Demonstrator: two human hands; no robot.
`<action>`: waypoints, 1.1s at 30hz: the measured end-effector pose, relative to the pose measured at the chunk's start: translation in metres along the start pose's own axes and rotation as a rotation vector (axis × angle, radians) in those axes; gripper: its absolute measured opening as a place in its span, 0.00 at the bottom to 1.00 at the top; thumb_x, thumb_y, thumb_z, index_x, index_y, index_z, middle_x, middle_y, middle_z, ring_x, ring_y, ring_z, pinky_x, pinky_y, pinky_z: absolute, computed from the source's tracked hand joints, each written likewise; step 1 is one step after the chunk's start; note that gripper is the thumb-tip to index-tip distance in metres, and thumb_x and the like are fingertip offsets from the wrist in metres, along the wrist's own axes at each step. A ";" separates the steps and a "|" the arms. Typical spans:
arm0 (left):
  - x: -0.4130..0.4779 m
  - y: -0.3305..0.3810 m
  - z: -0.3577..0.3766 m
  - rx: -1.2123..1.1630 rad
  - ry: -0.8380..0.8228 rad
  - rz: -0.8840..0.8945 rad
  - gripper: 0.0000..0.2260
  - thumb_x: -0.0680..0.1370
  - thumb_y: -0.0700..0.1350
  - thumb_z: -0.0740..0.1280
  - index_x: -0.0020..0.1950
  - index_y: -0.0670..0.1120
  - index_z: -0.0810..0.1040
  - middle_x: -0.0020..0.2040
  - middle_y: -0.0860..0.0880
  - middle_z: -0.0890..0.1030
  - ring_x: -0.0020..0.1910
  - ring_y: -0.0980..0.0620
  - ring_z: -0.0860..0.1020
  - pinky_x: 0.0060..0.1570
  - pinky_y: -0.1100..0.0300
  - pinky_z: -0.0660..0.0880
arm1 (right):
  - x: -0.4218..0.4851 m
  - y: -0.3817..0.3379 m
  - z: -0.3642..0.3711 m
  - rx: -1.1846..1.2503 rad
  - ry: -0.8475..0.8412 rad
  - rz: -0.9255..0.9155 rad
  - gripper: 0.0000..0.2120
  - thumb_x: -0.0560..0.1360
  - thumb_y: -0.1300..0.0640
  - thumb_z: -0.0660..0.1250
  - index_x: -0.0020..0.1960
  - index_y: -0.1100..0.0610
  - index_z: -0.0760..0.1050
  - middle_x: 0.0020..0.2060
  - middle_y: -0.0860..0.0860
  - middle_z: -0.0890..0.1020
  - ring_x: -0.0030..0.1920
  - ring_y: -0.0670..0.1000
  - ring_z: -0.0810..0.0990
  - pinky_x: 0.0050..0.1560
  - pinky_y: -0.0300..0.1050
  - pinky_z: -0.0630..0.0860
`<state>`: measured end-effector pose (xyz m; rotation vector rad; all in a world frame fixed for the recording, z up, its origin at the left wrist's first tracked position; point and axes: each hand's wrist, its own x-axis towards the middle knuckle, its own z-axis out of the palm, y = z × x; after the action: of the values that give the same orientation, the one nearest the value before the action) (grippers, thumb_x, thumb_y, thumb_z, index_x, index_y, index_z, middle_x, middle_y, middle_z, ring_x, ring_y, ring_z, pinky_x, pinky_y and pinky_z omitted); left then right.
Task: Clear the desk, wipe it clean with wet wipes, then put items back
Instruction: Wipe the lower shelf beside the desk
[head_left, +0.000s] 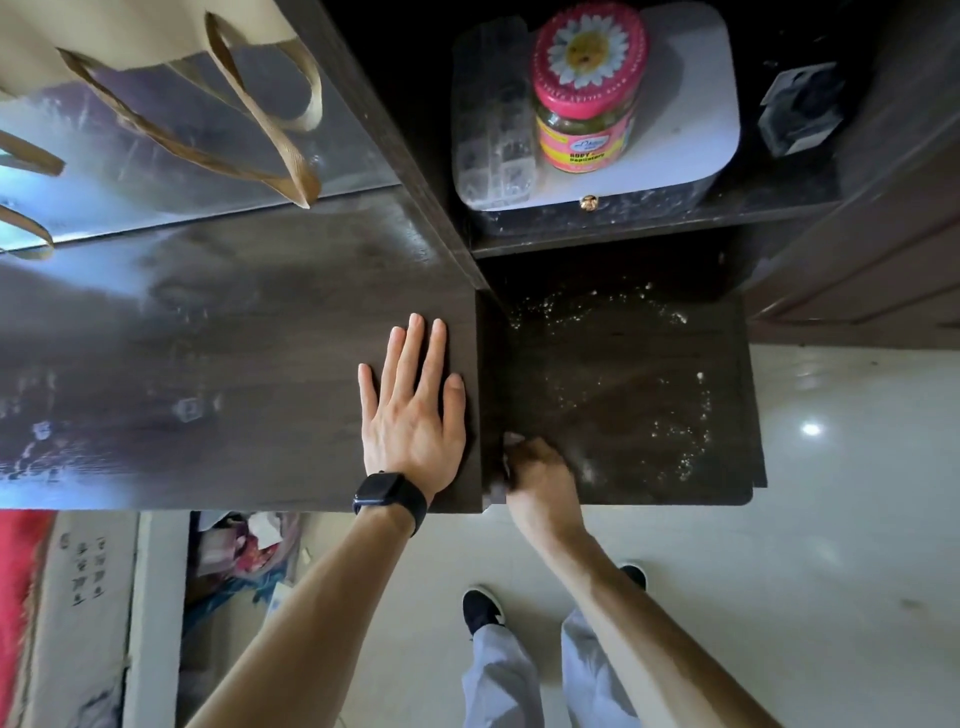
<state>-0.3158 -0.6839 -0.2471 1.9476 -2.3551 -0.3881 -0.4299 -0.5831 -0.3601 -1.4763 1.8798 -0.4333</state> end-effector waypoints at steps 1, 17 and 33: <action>0.000 0.000 0.000 -0.006 0.000 -0.001 0.25 0.83 0.54 0.49 0.81 0.56 0.52 0.81 0.56 0.50 0.80 0.57 0.44 0.78 0.44 0.45 | -0.022 0.005 0.008 -0.041 -0.019 -0.032 0.20 0.71 0.64 0.62 0.60 0.55 0.80 0.53 0.52 0.83 0.49 0.56 0.81 0.51 0.46 0.79; -0.001 -0.002 0.001 -0.006 0.015 0.005 0.24 0.84 0.53 0.51 0.81 0.56 0.53 0.81 0.55 0.51 0.80 0.55 0.46 0.78 0.43 0.46 | -0.050 0.015 0.029 -0.325 0.022 -0.131 0.33 0.82 0.48 0.54 0.81 0.60 0.48 0.81 0.53 0.50 0.80 0.50 0.48 0.78 0.57 0.50; -0.002 -0.002 0.002 -0.019 0.027 0.015 0.24 0.85 0.54 0.49 0.81 0.56 0.52 0.81 0.55 0.51 0.80 0.54 0.46 0.78 0.44 0.44 | -0.067 0.033 0.026 -0.366 0.019 -0.162 0.30 0.83 0.49 0.51 0.81 0.57 0.46 0.81 0.51 0.46 0.80 0.48 0.44 0.77 0.58 0.54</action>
<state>-0.3134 -0.6823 -0.2490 1.9141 -2.3395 -0.3796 -0.4277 -0.5059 -0.3778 -1.8781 1.9341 -0.1815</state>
